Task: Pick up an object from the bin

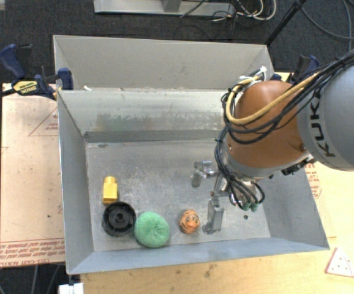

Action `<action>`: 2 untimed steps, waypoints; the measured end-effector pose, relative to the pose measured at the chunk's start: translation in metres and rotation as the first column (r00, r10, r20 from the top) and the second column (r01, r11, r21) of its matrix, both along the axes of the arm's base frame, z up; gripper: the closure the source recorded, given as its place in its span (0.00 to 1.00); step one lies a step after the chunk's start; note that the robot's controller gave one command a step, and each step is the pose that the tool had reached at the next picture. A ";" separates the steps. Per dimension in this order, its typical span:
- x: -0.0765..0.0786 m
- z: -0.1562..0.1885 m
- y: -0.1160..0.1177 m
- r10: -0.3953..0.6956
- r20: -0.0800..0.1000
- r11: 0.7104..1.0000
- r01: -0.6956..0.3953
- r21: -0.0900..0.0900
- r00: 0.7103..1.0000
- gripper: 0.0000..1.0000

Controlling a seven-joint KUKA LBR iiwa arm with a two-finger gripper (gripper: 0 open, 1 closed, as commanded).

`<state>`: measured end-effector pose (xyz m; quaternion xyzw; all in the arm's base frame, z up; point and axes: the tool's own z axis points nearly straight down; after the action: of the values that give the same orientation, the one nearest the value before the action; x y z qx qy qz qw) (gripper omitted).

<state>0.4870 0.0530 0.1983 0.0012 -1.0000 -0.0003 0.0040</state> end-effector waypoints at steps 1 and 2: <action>0.002 0.004 0.000 -0.002 0.008 1.000 0.002 0.000 1.000 0.00; 0.010 -0.049 0.018 0.001 0.015 1.000 -0.001 0.001 1.000 0.00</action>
Offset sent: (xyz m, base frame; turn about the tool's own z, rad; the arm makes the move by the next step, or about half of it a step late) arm 0.0145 0.0358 -0.1073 -0.0011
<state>0.4971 0.0708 0.1498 0.0017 -1.0000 -0.0010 -0.0036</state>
